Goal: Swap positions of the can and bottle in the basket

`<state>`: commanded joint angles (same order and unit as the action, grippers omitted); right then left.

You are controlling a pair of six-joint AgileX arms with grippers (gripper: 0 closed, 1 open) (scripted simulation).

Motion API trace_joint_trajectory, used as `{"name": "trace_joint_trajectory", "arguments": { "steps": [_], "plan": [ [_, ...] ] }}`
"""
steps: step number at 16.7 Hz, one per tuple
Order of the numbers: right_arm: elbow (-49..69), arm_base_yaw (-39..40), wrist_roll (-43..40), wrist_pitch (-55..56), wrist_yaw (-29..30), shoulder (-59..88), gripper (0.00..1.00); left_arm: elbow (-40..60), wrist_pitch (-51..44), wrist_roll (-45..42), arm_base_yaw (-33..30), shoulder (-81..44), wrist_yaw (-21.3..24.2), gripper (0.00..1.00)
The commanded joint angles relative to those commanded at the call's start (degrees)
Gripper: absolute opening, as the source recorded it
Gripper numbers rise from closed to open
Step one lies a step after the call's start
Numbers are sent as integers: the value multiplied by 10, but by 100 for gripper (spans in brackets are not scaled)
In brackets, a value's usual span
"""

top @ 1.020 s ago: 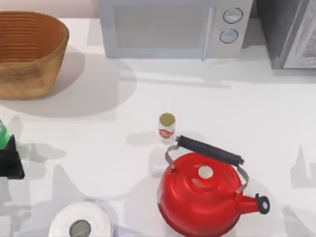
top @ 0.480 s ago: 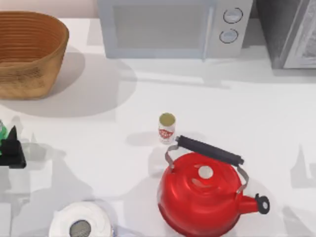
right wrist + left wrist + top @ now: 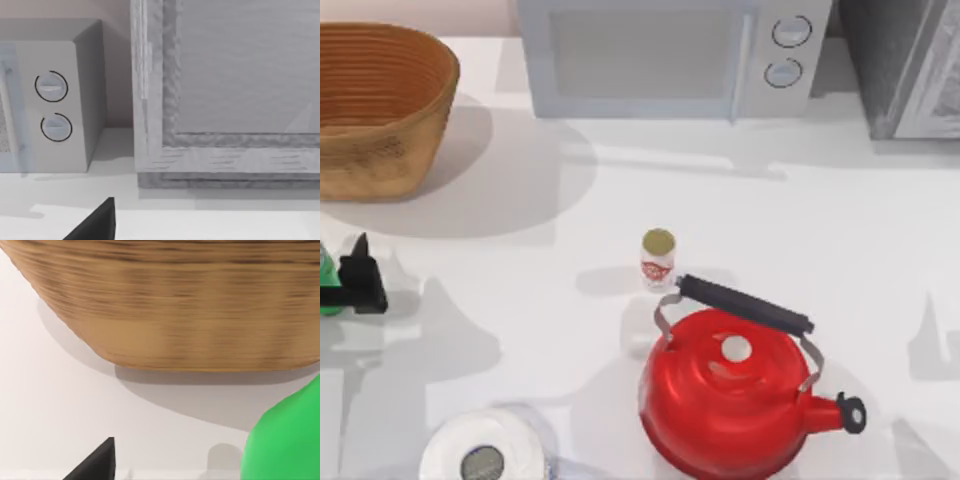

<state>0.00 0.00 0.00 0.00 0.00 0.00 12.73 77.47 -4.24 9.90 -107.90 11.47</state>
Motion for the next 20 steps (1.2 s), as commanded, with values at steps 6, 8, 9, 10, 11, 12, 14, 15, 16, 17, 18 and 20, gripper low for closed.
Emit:
{"name": "trace_joint_trajectory", "arguments": {
  "steps": [6, 8, 9, 10, 11, 12, 14, 15, 16, 17, 18, 20],
  "plan": [
    [0, 0, 0, 0, 0, 0, 100, 0, 0, 0, 0, 0, 0, 70],
    [0, 0, 0, 0, 0, 0, 100, 0, 0, 0, 0, 0, 0, 55],
    [0, 0, 0, 0, 0, 0, 100, 0, 0, 0, 0, 0, 0, 47],
    [0, 0, 0, 0, 0, 0, 100, 0, 0, 0, 0, 0, 0, 40],
    [0, 0, 0, 0, 0, 0, 100, 0, 0, 0, 0, 0, 0, 32],
    [0, 0, 0, 0, 0, 0, 100, 0, 0, 0, 0, 0, 0, 25],
    [0, 0, 0, 0, 0, 0, 100, 0, 0, 0, 0, 0, 0, 10],
    [0, 0, 0, 0, 0, 0, 100, 0, 0, 0, 0, 0, 0, 2],
    [0, 0, 0, 0, 0, 0, 100, 0, 0, 0, 0, 0, 0, 0],
    [0, 0, 0, 0, 0, 0, 100, 0, 0, 0, 0, 0, 0, 0],
    [0, 0, 0, 0, 0, 0, 100, 0, 0, 0, 0, 0, 0, 0],
    [0, 0, 0, 0, 0, 0, 100, 0, 0, 0, 0, 0, 0, 0]
  ]
}}
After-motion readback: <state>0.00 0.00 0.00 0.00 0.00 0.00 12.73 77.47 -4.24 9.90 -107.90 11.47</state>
